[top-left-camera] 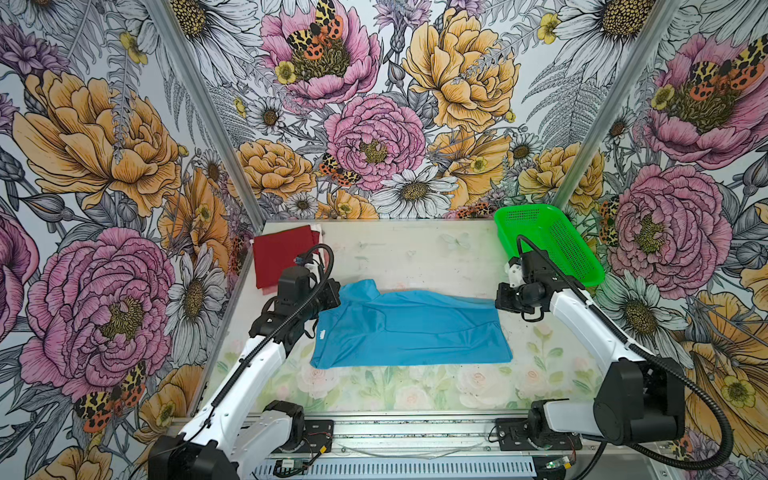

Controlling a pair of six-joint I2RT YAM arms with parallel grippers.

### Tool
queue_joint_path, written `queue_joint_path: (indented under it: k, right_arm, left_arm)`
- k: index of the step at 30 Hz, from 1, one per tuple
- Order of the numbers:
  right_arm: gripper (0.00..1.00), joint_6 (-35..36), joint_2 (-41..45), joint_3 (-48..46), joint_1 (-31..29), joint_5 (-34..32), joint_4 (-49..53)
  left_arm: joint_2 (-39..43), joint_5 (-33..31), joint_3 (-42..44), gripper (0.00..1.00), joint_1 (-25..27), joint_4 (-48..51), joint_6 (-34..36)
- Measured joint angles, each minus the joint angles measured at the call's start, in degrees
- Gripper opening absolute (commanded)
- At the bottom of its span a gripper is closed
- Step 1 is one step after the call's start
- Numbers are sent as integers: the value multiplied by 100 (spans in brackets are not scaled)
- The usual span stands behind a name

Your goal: Fold and stack the t-shirts

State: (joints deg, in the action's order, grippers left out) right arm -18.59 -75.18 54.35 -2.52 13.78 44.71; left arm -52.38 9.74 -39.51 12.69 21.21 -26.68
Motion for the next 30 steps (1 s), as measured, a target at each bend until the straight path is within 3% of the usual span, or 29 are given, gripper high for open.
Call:
queue_joint_path:
  k: [6,13,21,30]
  right_arm:
    - [0,-201,286,-555,-2,-50,9]
    - [0,-557,431,-769,-2,-319,-28]
    - [0,-752,540,-920,-2,-516,-42]
    - [0,-841,780,-927,-2,-562,-66]
  left_arm:
    - [1099,-291,772,0,284,411,-328]
    - [1912,-903,1038,0,859,911,-756]
    - [2216,-1495,1115,0,1235,1338,-1043]
    - [2238,-1705,1115,0,1307,1462,-1097]
